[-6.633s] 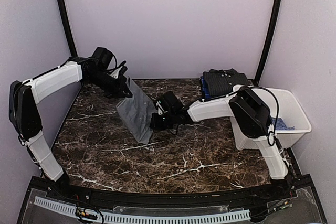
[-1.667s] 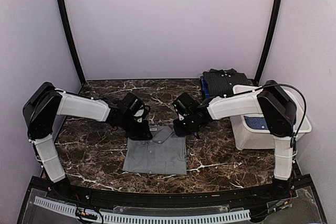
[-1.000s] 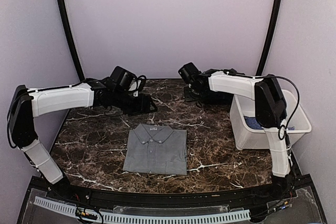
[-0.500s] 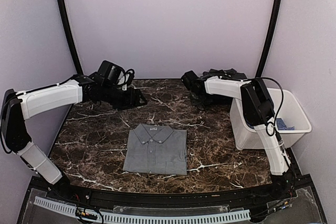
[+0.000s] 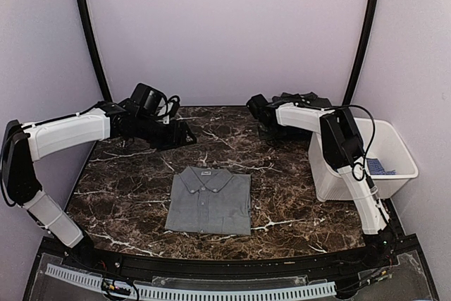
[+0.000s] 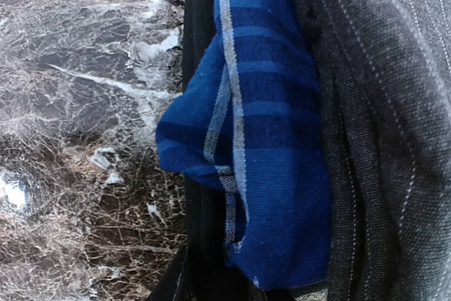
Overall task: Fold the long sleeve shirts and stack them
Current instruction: Move the square-folded shirt to the center of the board.
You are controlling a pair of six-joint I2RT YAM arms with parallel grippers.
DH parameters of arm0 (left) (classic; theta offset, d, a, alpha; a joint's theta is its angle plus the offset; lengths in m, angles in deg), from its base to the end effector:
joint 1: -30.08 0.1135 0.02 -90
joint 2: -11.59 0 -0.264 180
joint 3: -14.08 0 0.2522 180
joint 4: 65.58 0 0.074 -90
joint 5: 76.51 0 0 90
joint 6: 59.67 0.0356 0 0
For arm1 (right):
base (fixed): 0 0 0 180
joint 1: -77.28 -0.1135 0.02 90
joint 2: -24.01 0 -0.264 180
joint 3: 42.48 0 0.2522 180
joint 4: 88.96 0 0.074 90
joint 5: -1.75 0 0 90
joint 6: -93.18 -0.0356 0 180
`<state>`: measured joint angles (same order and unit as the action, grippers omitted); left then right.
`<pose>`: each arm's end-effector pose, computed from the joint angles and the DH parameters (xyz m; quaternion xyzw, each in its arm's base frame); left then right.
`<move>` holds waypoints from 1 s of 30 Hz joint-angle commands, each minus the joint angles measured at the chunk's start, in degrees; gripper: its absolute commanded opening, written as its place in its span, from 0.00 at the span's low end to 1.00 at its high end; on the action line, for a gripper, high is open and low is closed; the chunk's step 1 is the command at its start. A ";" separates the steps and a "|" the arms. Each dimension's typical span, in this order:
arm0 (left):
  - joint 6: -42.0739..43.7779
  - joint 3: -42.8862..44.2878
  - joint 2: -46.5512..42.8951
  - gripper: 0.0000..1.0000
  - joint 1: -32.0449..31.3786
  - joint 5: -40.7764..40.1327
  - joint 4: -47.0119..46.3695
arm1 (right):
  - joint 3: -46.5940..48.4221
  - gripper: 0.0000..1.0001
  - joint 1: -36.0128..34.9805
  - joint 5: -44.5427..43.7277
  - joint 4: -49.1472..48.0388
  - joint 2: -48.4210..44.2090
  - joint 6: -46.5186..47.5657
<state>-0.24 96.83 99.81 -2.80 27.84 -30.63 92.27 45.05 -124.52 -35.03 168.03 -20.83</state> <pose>0.2853 -0.1949 0.2830 0.0705 0.8995 -0.3152 0.2942 0.4586 0.2642 0.1363 0.0057 0.9272 -0.1632 0.3369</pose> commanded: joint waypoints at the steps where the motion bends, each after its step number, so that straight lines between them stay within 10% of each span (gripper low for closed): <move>1: 0.88 -1.72 -2.83 0.69 0.51 0.59 1.41 | 0.74 0.25 0.33 0.07 0.38 0.92 0.01; 13: 0.35 -3.77 -4.02 0.69 0.80 0.76 0.86 | -3.42 0.00 0.41 5.05 -1.52 -0.41 -1.64; 30: -0.56 -5.81 -4.29 0.69 1.24 1.12 -0.64 | -2.78 0.00 -5.61 18.66 -4.05 -6.25 -3.35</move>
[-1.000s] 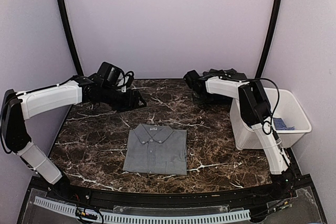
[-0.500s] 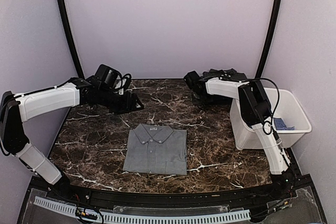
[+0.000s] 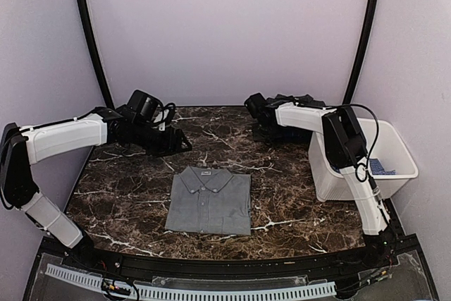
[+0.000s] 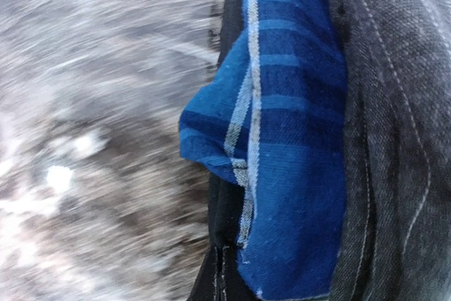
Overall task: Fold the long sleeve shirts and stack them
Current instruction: Move the square-folded shirt to the center of the board.
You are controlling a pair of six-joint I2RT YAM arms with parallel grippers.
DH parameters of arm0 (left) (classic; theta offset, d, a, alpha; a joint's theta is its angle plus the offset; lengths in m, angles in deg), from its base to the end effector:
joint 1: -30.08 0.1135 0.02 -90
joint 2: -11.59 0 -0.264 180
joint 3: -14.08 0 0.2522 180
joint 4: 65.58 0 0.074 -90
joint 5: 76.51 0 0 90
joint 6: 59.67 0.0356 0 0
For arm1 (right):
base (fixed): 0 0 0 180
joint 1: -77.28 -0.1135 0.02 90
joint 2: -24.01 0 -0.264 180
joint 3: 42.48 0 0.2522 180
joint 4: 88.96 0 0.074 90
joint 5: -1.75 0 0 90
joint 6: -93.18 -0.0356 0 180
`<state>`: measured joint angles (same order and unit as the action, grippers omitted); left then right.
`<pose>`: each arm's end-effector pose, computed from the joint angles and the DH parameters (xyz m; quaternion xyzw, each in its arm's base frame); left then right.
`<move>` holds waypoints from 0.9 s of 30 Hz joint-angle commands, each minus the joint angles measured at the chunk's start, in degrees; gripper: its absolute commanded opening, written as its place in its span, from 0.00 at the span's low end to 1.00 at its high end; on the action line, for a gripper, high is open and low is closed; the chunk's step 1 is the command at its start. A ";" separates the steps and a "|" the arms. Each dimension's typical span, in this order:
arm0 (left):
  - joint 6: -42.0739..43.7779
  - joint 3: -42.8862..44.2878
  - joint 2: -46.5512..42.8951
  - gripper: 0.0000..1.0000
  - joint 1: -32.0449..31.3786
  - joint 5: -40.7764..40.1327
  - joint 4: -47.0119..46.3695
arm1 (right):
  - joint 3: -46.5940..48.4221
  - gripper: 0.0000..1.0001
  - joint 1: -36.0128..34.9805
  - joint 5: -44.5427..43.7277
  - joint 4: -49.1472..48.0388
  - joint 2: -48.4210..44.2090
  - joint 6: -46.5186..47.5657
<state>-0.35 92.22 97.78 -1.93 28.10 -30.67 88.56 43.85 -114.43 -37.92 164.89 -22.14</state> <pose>0.2764 -0.1834 0.2677 0.0613 0.9088 -0.3055 0.2774 0.4467 0.2761 0.1444 -0.0099 0.9444 -0.0709 0.3209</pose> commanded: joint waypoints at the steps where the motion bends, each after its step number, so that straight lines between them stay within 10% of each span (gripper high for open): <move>1: -0.49 -1.28 -2.26 0.69 0.37 0.90 -0.67 | 1.27 0.00 -5.14 10.09 -1.61 -2.99 -2.72; 27: -2.96 -6.68 -6.31 0.68 1.84 -2.72 -0.56 | 15.43 0.00 -19.25 41.08 -26.72 9.82 -24.30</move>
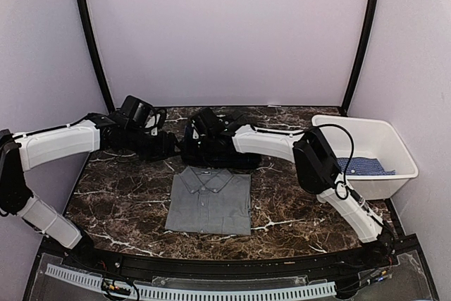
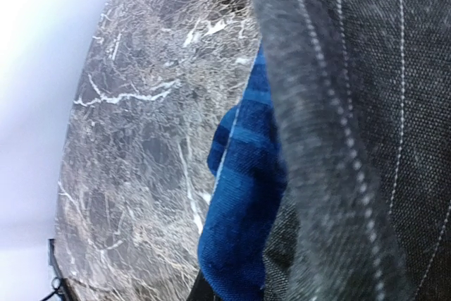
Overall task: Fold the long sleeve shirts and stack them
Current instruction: Move the square-folded shirt to the center of the board.
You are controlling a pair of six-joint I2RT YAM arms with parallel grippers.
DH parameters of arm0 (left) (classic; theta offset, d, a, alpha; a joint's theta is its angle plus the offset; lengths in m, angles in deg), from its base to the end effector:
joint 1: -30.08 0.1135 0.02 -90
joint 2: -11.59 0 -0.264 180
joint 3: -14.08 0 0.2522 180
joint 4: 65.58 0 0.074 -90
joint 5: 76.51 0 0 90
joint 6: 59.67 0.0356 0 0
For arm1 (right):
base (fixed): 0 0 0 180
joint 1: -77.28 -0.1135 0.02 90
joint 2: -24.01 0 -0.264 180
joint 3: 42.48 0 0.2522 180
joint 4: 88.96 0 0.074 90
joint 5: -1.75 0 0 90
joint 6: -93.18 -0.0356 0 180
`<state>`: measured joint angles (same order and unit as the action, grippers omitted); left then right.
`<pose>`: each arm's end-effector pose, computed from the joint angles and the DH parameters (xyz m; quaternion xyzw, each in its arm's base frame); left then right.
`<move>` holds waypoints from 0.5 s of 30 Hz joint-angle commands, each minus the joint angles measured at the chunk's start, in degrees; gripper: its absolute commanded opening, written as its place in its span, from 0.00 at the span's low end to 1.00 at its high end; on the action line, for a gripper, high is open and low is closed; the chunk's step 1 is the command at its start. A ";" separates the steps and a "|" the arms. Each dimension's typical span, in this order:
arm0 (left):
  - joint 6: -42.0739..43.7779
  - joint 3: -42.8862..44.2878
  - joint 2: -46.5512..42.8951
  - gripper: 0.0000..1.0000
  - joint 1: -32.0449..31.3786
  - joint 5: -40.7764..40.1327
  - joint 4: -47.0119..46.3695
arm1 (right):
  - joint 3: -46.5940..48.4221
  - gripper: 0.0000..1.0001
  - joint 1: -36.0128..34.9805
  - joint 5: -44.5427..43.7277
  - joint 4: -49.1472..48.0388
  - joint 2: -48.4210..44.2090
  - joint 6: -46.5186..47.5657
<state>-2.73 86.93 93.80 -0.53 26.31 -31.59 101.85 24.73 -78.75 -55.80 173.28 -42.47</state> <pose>0.2646 -0.1657 0.2594 0.0247 0.9133 -0.2946 0.2802 0.3505 0.4672 0.1594 -0.0901 0.8923 0.3784 0.2292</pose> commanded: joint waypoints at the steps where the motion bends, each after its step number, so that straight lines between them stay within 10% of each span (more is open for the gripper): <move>1: -0.62 -1.55 -2.37 0.68 0.46 -1.01 0.44 | 2.11 0.00 -0.17 5.87 -9.81 1.60 -4.30; 8: -1.46 -2.25 -2.54 0.68 0.60 -1.59 0.71 | 2.99 0.03 -0.09 10.04 -12.01 1.78 -3.94; 15: -2.17 -4.08 -2.88 0.68 1.23 -1.21 1.23 | -3.97 0.44 -0.14 9.23 -9.66 -7.23 1.70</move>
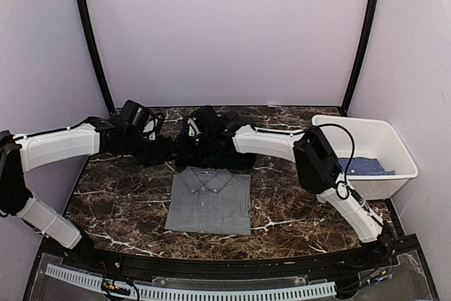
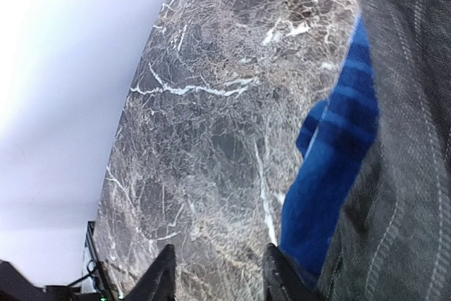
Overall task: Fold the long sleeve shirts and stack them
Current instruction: Move the square-folded shirt to the center of the board, then pick up the square-folded shirt from the center of the board.
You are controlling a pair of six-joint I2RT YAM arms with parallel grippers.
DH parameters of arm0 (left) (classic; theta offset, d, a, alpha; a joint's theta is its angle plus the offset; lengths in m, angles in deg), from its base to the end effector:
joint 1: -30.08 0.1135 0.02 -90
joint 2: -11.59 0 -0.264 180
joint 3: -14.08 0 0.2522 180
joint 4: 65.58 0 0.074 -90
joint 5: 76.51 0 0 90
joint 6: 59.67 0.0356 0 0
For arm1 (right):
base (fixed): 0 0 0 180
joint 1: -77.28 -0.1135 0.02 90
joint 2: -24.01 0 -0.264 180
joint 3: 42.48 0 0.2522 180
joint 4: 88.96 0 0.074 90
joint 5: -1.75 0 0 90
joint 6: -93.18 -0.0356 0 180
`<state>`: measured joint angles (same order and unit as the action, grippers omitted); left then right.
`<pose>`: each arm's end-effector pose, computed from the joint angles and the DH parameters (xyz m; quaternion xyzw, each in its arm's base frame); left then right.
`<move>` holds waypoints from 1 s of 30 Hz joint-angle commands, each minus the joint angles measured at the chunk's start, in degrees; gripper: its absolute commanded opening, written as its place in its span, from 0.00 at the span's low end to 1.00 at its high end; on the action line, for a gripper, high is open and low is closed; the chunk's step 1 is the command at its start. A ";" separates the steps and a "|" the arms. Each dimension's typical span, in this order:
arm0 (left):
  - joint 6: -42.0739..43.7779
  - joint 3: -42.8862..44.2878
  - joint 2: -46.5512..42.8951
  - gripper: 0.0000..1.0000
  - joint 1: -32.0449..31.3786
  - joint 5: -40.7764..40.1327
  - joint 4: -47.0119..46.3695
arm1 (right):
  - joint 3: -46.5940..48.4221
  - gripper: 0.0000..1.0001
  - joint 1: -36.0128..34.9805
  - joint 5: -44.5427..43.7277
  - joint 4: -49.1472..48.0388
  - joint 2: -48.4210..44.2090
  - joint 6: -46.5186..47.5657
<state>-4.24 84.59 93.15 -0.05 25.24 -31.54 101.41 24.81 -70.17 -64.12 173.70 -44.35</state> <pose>0.2607 -0.1597 0.2492 0.0035 0.9202 -0.2832 0.2704 0.3516 0.4759 0.1663 -0.1147 0.8539 0.4623 0.2098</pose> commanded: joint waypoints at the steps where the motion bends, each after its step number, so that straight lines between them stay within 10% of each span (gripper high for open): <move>1: -0.67 -2.04 -2.30 0.68 0.94 -0.06 1.22 | -4.97 0.47 -0.18 0.45 -1.04 -9.20 4.32; 30: -1.64 -17.21 1.36 0.58 0.33 12.07 -6.67 | -64.70 0.51 0.00 -12.70 4.95 -49.48 3.29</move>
<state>-4.96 69.07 93.74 1.13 35.68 -35.72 39.64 24.79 -81.40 -58.22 125.94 -38.89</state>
